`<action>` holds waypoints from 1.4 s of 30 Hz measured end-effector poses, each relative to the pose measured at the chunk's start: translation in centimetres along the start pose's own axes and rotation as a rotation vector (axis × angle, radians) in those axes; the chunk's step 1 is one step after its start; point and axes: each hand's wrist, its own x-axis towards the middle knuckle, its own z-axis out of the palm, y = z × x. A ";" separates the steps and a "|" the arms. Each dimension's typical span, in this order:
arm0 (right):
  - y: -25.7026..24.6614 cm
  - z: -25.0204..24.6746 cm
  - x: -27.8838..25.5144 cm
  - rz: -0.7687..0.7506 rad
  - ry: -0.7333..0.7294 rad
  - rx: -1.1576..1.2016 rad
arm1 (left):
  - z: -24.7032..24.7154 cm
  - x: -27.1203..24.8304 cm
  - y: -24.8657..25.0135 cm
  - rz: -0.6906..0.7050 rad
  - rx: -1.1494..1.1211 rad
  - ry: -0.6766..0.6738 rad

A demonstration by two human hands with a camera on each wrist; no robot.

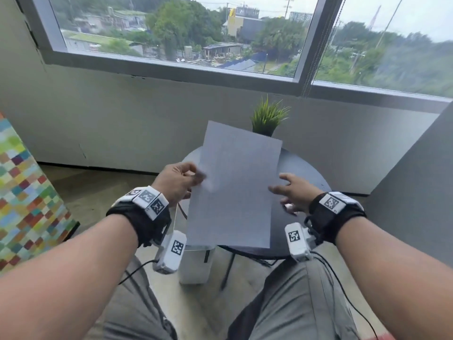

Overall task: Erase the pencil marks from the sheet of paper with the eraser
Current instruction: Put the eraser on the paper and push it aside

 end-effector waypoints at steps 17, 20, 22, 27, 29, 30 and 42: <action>-1.7 -0.5 -2.0 -0.376 0.151 -0.141 | 1.4 3.1 -0.3 0.065 0.337 0.054; -1.6 -0.1 -1.7 -0.365 0.163 -0.125 | 0.9 3.6 -0.7 0.056 0.446 0.032; -2.5 -0.3 -1.5 -0.377 0.164 -0.012 | 0.9 4.6 0.9 0.113 0.458 0.093; -2.1 0.1 -0.1 -0.230 0.214 0.414 | 3.4 6.5 5.8 0.329 0.547 0.170; -0.7 0.4 0.7 -0.121 0.215 0.626 | 4.9 6.5 5.9 0.400 0.661 0.100; 0.1 0.6 1.2 -0.080 0.210 0.715 | 5.7 6.6 5.3 0.424 0.742 0.025; 4.8 -0.2 4.8 0.126 0.077 0.547 | 10.6 12.8 -3.1 0.206 1.500 -0.389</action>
